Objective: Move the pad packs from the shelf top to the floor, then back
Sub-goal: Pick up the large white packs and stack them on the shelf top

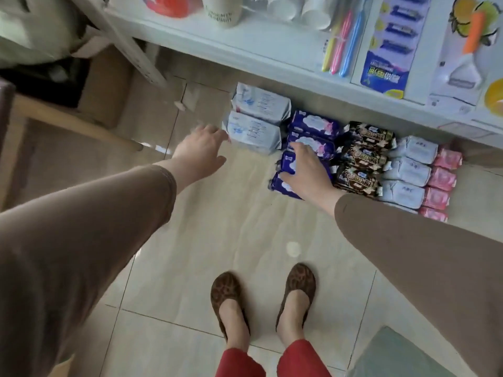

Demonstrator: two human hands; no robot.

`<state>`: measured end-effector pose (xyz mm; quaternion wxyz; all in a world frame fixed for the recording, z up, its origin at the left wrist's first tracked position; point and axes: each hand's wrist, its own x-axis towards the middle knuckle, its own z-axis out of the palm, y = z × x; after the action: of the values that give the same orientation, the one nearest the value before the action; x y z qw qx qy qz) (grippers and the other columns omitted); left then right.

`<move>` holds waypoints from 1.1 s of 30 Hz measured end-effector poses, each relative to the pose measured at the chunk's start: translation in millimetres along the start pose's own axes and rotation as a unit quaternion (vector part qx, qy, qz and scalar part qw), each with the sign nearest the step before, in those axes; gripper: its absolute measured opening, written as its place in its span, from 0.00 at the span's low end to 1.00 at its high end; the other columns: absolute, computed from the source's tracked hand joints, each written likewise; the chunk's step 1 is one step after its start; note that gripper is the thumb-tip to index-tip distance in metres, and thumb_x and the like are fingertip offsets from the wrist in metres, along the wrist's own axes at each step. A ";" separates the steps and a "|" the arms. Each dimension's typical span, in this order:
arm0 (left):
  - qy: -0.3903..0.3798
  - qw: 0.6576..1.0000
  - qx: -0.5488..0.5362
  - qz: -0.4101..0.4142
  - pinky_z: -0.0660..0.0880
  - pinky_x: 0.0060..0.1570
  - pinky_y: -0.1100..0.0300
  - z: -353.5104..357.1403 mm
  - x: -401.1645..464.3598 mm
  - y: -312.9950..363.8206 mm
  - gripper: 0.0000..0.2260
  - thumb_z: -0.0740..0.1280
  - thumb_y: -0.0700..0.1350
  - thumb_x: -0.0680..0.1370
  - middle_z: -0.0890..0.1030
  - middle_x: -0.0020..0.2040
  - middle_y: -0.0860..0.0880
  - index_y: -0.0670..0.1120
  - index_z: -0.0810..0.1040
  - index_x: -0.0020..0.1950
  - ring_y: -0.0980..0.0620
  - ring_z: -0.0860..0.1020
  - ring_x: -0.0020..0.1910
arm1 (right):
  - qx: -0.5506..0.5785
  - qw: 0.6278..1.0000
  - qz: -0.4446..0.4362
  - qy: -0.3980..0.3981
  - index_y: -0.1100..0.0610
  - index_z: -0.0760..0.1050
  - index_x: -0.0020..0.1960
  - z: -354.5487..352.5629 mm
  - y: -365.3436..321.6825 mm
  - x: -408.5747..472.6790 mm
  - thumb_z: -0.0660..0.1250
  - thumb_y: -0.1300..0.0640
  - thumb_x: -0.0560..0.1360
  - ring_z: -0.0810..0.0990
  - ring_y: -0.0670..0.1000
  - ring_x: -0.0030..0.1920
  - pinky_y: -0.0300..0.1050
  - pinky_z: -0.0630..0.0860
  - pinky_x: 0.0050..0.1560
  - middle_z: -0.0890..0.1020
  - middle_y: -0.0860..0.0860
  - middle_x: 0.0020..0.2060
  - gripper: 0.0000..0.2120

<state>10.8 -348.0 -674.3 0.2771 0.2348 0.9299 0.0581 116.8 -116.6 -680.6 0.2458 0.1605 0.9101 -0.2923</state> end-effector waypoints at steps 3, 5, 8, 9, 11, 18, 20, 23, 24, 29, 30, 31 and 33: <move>0.020 1.000 -0.009 -0.016 0.70 0.64 0.46 31.7 46.5 -16.7 0.27 0.70 0.48 0.76 0.70 0.69 0.44 0.46 0.67 0.73 0.41 0.68 0.67 | -0.025 0.999 -0.028 0.037 0.58 0.62 0.74 28.6 11.2 49.6 0.72 0.59 0.73 0.69 0.61 0.67 0.53 0.67 0.66 0.67 0.58 0.69 0.32; 0.047 0.998 -0.022 -0.024 0.68 0.67 0.46 46.7 74.3 -24.9 0.28 0.70 0.49 0.77 0.69 0.70 0.42 0.45 0.65 0.74 0.40 0.67 0.68 | -0.053 0.995 -0.042 0.066 0.59 0.62 0.73 42.9 16.2 78.9 0.73 0.58 0.73 0.68 0.60 0.68 0.53 0.67 0.67 0.68 0.58 0.68 0.33; 0.079 0.995 -0.048 -0.038 0.66 0.69 0.45 60.4 112.3 -31.3 0.30 0.69 0.49 0.77 0.67 0.71 0.41 0.45 0.62 0.76 0.39 0.66 0.70 | -0.122 0.987 -0.048 0.094 0.57 0.63 0.73 62.2 23.6 115.1 0.75 0.52 0.72 0.69 0.58 0.69 0.53 0.65 0.69 0.70 0.57 0.68 0.35; 0.086 0.994 -0.058 -0.044 0.66 0.69 0.45 62.6 124.4 -32.2 0.30 0.68 0.49 0.77 0.67 0.72 0.41 0.46 0.61 0.76 0.39 0.65 0.70 | -0.148 0.983 -0.049 0.099 0.57 0.63 0.72 68.7 25.7 124.7 0.75 0.49 0.71 0.70 0.58 0.68 0.53 0.63 0.69 0.71 0.56 0.67 0.35; 0.098 0.990 -0.080 -0.055 0.65 0.68 0.46 66.0 146.4 -33.5 0.29 0.68 0.50 0.77 0.67 0.71 0.42 0.47 0.62 0.75 0.39 0.66 0.69 | -0.200 0.972 -0.048 0.113 0.56 0.64 0.70 82.5 27.8 140.3 0.76 0.44 0.69 0.71 0.58 0.66 0.53 0.63 0.67 0.73 0.56 0.64 0.37; 0.090 0.990 -0.097 -0.049 0.67 0.68 0.47 70.4 208.4 -30.4 0.42 0.75 0.51 0.69 0.63 0.75 0.46 0.53 0.57 0.78 0.39 0.66 0.71 | -0.267 0.947 -0.054 0.170 0.56 0.66 0.67 120.5 25.0 162.0 0.75 0.34 0.63 0.72 0.57 0.59 0.54 0.63 0.60 0.75 0.56 0.60 0.42; 0.062 0.993 -0.083 -0.047 0.66 0.70 0.48 73.8 220.5 -28.7 0.50 0.78 0.49 0.66 0.56 0.79 0.49 0.55 0.51 0.80 0.40 0.64 0.74 | -0.266 0.946 -0.069 0.173 0.55 0.67 0.65 127.5 23.5 160.6 0.76 0.39 0.64 0.73 0.57 0.59 0.53 0.63 0.61 0.76 0.56 0.59 0.37; 0.072 0.993 -0.075 -0.052 0.71 0.64 0.47 82.2 227.7 -26.4 0.50 0.81 0.47 0.63 0.60 0.75 0.46 0.53 0.56 0.78 0.37 0.70 0.68 | -0.267 0.946 -0.080 0.162 0.55 0.68 0.63 135.6 20.9 155.4 0.75 0.44 0.66 0.75 0.55 0.57 0.51 0.64 0.61 0.78 0.54 0.57 0.31; 0.082 0.992 -0.077 -0.054 0.73 0.60 0.46 85.2 227.2 -25.4 0.47 0.82 0.47 0.62 0.63 0.71 0.45 0.51 0.60 0.75 0.36 0.73 0.63 | -0.264 0.949 -0.082 0.152 0.55 0.68 0.62 138.0 20.1 153.4 0.75 0.44 0.67 0.75 0.55 0.57 0.51 0.64 0.60 0.78 0.54 0.56 0.30; 0.081 0.983 -0.144 -0.075 0.71 0.52 0.54 91.5 195.8 -31.9 0.38 0.82 0.48 0.61 0.70 0.64 0.44 0.44 0.67 0.66 0.44 0.74 0.57 | -0.148 0.984 -0.076 0.058 0.54 0.68 0.61 145.4 11.8 126.2 0.77 0.41 0.64 0.76 0.55 0.58 0.51 0.63 0.57 0.78 0.52 0.57 0.33; 0.086 0.980 -0.159 -0.082 0.69 0.50 0.56 89.3 183.4 -37.2 0.38 0.82 0.47 0.61 0.71 0.64 0.45 0.45 0.67 0.65 0.45 0.74 0.56 | -0.127 0.988 -0.078 0.038 0.54 0.68 0.62 145.8 9.7 114.9 0.77 0.40 0.63 0.76 0.55 0.59 0.51 0.63 0.57 0.78 0.52 0.57 0.34; 0.088 0.978 -0.167 -0.090 0.68 0.49 0.56 84.8 168.9 -43.1 0.37 0.82 0.47 0.61 0.72 0.63 0.45 0.45 0.68 0.64 0.46 0.73 0.54 | -0.109 0.990 -0.081 0.021 0.53 0.68 0.63 144.3 7.8 101.9 0.77 0.40 0.63 0.76 0.55 0.59 0.51 0.63 0.57 0.78 0.52 0.58 0.35; 0.085 0.976 -0.167 -0.107 0.68 0.48 0.55 70.1 134.4 -52.2 0.37 0.82 0.47 0.61 0.72 0.62 0.45 0.46 0.68 0.64 0.47 0.71 0.50 | -0.077 0.994 -0.079 -0.010 0.52 0.67 0.64 133.6 3.8 71.3 0.77 0.40 0.63 0.75 0.55 0.61 0.51 0.63 0.58 0.77 0.51 0.59 0.37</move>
<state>-71.2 -332.7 -811.3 0.2369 0.0785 0.9471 0.2019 106.7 -184.7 -815.5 0.2428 0.0653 0.9372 -0.2417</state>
